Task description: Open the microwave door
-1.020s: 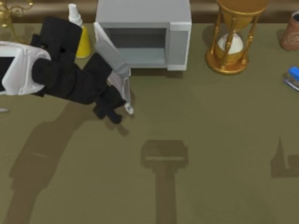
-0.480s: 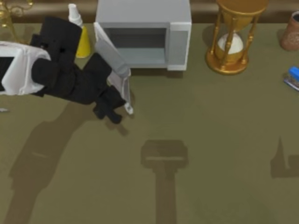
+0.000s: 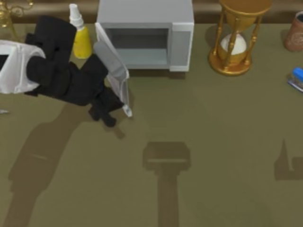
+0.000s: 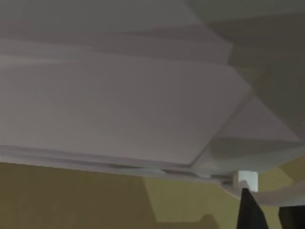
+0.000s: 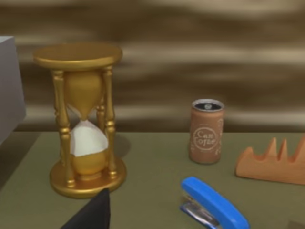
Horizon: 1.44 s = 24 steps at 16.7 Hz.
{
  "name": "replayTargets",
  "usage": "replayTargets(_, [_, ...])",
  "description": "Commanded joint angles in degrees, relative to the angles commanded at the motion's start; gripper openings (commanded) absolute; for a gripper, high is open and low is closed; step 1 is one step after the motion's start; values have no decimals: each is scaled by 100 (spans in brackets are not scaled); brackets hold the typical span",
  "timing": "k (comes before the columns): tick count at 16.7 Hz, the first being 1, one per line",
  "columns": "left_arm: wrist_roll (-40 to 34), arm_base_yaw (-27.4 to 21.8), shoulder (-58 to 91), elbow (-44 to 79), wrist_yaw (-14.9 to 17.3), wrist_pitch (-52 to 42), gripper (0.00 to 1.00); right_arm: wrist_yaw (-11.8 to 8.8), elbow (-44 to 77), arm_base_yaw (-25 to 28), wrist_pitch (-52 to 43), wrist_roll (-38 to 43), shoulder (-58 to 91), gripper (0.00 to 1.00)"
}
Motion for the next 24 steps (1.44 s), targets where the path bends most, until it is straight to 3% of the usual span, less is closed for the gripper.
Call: replayTargets(24, [123, 61, 14, 4, 64, -80, 0, 0, 0, 0, 0, 0, 0, 100])
